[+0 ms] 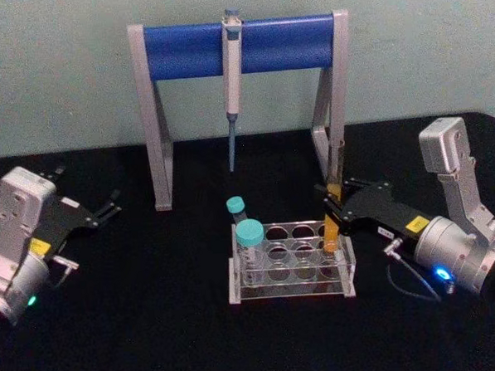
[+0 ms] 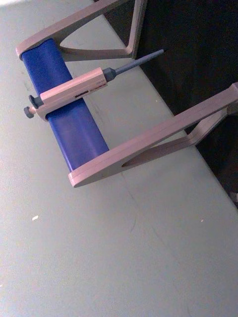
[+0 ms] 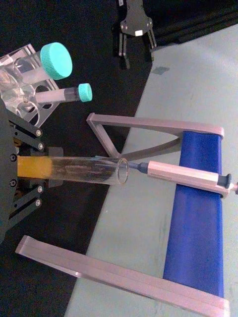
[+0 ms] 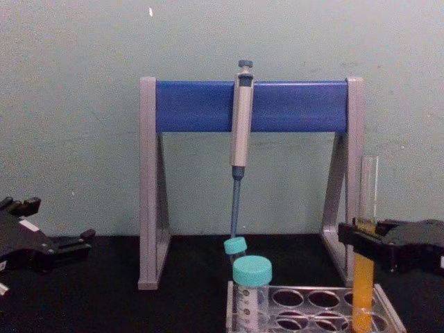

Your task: Pick up the test tube from the test tube rack, shake it, then place it back into the test tube rack.

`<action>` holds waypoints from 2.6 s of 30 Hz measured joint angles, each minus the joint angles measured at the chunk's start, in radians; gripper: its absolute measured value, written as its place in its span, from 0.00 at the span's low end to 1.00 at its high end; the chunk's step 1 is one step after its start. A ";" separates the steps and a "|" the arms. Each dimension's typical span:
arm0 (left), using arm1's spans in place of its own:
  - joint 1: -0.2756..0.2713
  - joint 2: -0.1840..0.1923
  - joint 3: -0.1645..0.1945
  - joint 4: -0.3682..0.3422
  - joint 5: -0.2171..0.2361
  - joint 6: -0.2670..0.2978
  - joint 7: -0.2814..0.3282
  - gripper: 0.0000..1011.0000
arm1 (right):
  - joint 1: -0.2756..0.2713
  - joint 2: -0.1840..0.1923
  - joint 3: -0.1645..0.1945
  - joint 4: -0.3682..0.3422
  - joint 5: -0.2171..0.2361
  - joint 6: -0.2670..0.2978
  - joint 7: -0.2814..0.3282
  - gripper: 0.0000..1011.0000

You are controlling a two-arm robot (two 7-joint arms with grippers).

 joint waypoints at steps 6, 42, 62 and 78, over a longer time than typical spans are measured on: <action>0.000 0.000 0.000 0.000 0.000 0.000 0.000 0.99 | 0.004 -0.002 -0.004 0.012 -0.005 0.004 0.000 0.22; 0.000 0.000 0.000 0.000 0.000 0.000 0.000 0.99 | 0.002 -0.014 -0.019 0.028 -0.023 0.020 -0.007 0.22; 0.000 0.000 0.000 0.000 0.000 0.000 0.000 0.99 | 0.002 -0.013 -0.017 0.027 -0.020 0.018 -0.005 0.63; 0.000 0.000 0.000 0.000 0.000 0.000 0.000 0.99 | 0.002 -0.013 -0.017 0.027 -0.019 0.018 -0.005 0.99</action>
